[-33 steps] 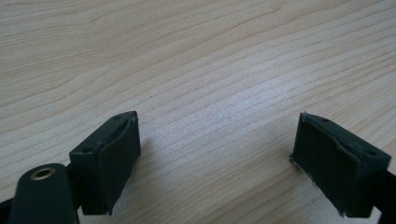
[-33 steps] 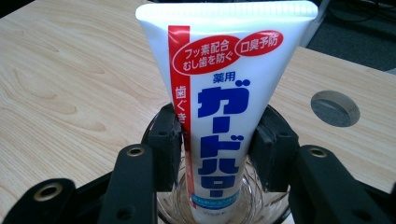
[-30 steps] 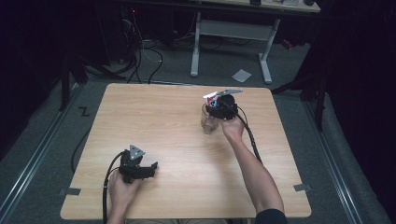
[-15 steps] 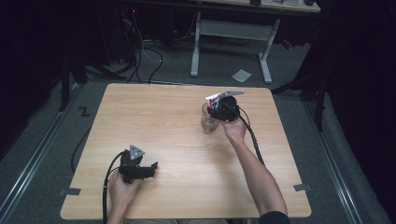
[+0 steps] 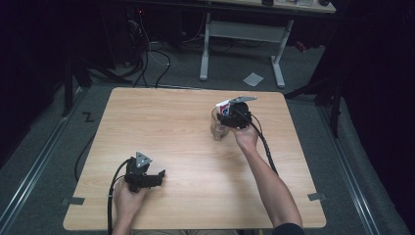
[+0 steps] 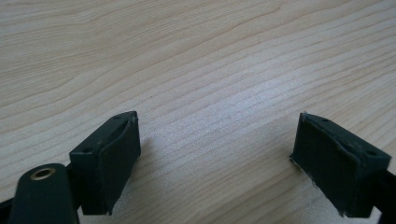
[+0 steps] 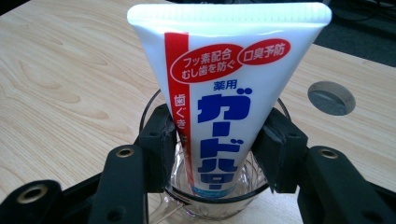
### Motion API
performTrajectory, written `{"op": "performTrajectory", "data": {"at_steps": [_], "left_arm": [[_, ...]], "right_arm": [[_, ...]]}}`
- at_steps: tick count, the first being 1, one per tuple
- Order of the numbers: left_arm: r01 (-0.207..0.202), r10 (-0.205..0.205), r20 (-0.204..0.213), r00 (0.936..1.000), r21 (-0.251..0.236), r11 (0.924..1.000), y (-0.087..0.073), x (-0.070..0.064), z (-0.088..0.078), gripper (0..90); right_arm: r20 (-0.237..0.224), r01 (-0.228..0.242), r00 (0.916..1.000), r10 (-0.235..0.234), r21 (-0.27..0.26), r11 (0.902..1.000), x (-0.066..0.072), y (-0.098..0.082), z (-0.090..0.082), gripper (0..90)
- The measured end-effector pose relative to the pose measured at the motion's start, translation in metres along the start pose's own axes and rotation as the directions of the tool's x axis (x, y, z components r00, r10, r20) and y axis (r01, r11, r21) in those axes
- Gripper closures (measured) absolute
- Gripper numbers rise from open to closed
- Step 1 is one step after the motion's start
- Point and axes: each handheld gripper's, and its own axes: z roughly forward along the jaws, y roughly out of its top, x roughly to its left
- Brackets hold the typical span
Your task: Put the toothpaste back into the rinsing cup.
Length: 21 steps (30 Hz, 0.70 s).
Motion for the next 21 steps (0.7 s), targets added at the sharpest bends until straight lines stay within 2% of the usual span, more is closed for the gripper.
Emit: {"op": "performTrajectory", "data": {"at_steps": [3,12,21], "left_arm": [[0.0,0.0,0.0,1.0,0.0,1.0,0.0,0.0,0.0,15.3],[-0.002,0.002,0.0,1.0,0.002,1.0,0.0,0.0,0.0,15.3],[0.0,0.0,0.0,1.0,0.0,1.0,0.0,0.0,0.0,15.3]], "right_arm": [[-0.001,-0.012,0.9999,0.012,-0.005,0.9999,-0.001,-0.002,-0.001,51.2],[-0.004,-0.004,1.0,0.004,-0.027,0.9996,0.0,-0.005,-0.005,46.2],[-0.012,-0.012,0.9999,0.011,-0.056,0.9984,0.001,-0.004,-0.011,37.1]]}}
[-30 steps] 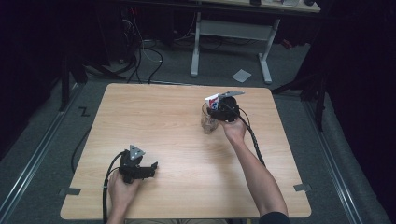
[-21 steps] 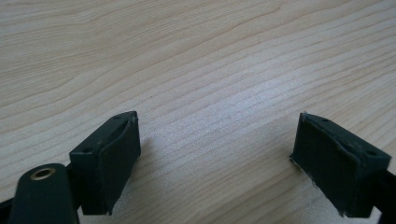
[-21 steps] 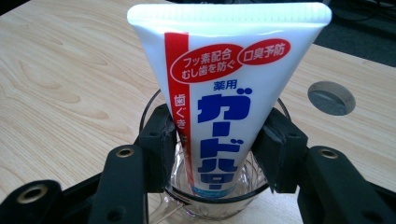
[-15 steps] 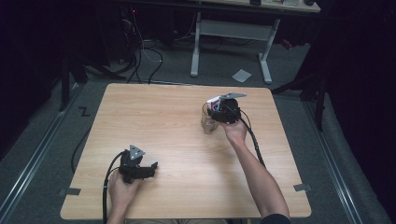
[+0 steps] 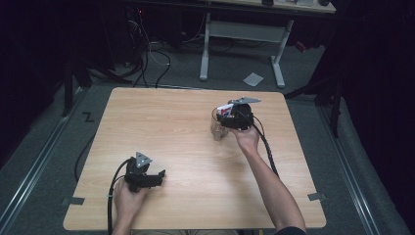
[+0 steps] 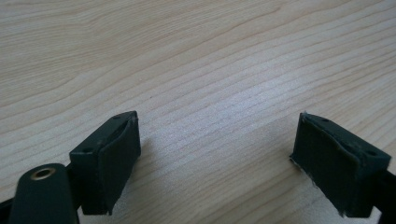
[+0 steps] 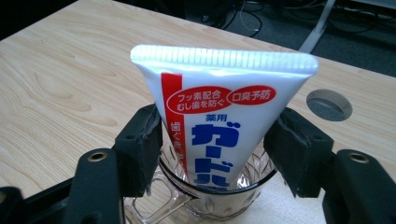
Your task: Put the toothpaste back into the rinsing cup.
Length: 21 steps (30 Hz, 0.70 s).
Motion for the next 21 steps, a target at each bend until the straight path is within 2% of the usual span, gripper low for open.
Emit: {"op": "performTrajectory", "data": {"at_steps": [21], "left_arm": [[0.0,0.0,0.001,1.0,0.0,1.0,0.0,0.0,0.0,15.3]], "right_arm": [[-0.028,-0.012,0.9996,0.011,-0.042,0.9991,-0.006,0.004,-0.026,34.5]]}}
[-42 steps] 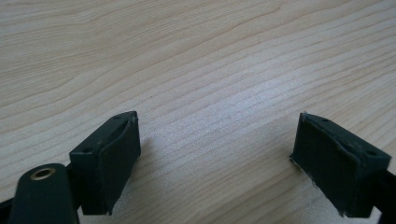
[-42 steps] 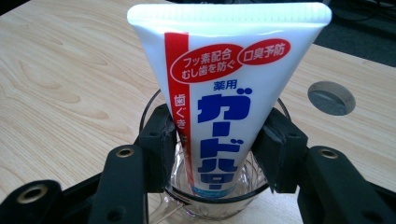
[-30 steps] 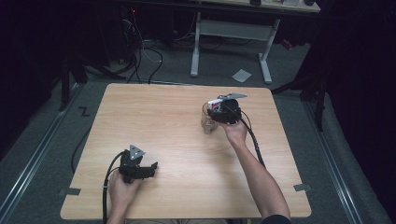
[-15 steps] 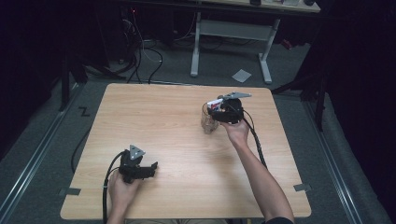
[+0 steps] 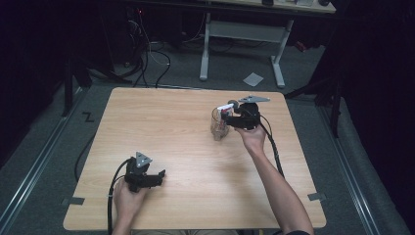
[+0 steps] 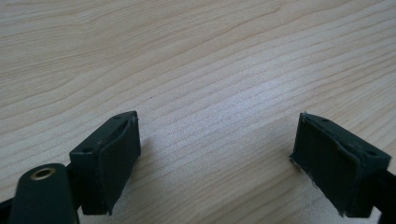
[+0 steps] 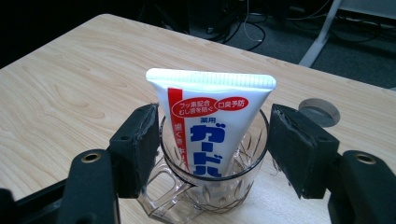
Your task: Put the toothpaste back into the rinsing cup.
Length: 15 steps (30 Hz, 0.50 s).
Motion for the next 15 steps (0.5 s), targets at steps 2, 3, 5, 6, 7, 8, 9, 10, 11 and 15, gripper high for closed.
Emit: {"op": "performTrajectory", "data": {"at_steps": [2,3,5,6,7,8,9,10,11,15], "left_arm": [[0.0,0.0,0.0,1.0,0.0,1.0,0.0,0.0,0.0,15.3],[0.0,0.0,0.0,1.0,0.0,1.0,0.0,0.0,0.0,15.3],[0.0,0.0,0.002,1.0,0.002,1.0,0.0,0.0,0.0,15.3],[0.0,0.0,0.002,1.0,0.002,1.0,0.0,0.0,0.0,15.3],[0.0,0.0,0.002,1.0,0.001,1.0,0.0,0.0,0.0,15.3],[0.0,0.0,0.002,1.0,0.002,1.0,0.0,0.0,0.0,15.3],[0.0,0.0,0.002,1.0,0.001,1.0,0.0,0.0,0.0,15.3],[0.0,0.0,0.002,1.0,0.002,1.0,0.0,0.0,0.0,15.3],[0.0,0.0,0.002,1.0,0.001,1.0,0.0,0.0,0.0,15.3],[0.0,0.0,0.002,1.0,0.001,1.0,0.0,0.0,0.0,15.3]], "right_arm": [[-0.006,0.001,1.0,-0.001,-0.004,1.0,0.0,0.0,-0.003,34.5],[-0.008,0.004,1.0,-0.004,-0.004,1.0,0.0,-0.001,-0.004,34.5],[-0.001,0.009,1.0,-0.009,-0.007,0.9999,-0.001,-0.002,-0.006,35.0],[0.0,0.005,1.0,-0.005,-0.011,0.9999,-0.001,-0.003,-0.007,35.2],[0.0,-0.004,1.0,0.004,-0.011,0.9999,-0.002,-0.005,-0.009,35.2],[0.0,-0.01,1.0,0.01,-0.012,0.9999,-0.003,-0.006,-0.01,35.4],[0.004,-0.011,0.9999,0.011,-0.011,0.9999,-0.004,-0.007,-0.012,35.4],[0.004,-0.011,0.9999,0.011,-0.013,0.9999,-0.005,-0.008,-0.013,35.6],[0.006,-0.017,0.9998,0.017,-0.014,0.9998,-0.006,-0.009,-0.014,35.6],[0.001,-0.027,0.9996,0.027,-0.012,0.9996,-0.009,-0.01,-0.021,35.5]]}}
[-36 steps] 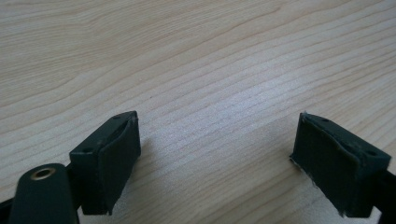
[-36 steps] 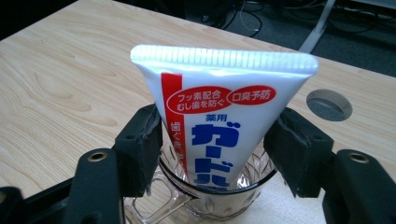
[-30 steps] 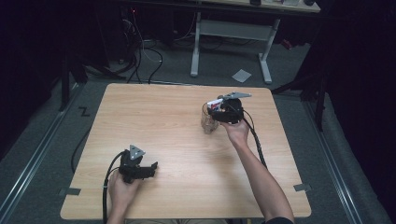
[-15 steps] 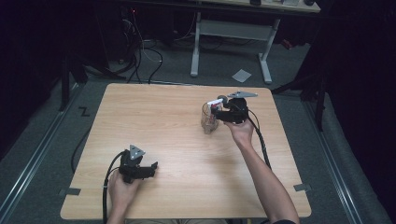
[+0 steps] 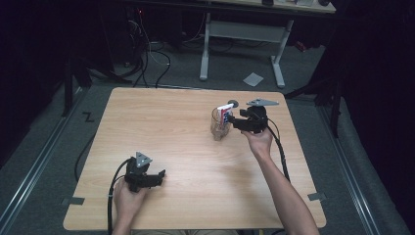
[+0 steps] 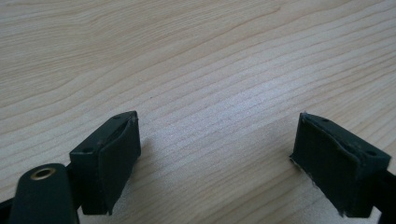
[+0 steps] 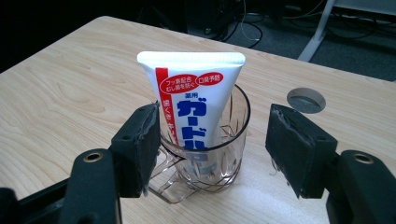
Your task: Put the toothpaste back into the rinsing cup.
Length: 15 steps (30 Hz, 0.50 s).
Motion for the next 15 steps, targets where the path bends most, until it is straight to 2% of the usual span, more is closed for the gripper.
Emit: {"op": "performTrajectory", "data": {"at_steps": [10,15], "left_arm": [[0.0,0.0,0.0,1.0,0.0,1.0,0.0,0.0,0.0,15.3],[-0.001,0.001,-0.001,1.0,0.0,1.0,0.0,0.0,0.0,15.3]], "right_arm": [[-0.008,0.014,0.9999,-0.014,-0.014,0.9998,0.001,0.002,-0.012,35.6],[-0.028,-0.01,0.9996,0.009,-0.028,0.9995,0.0,-0.001,-0.019,36.4]]}}
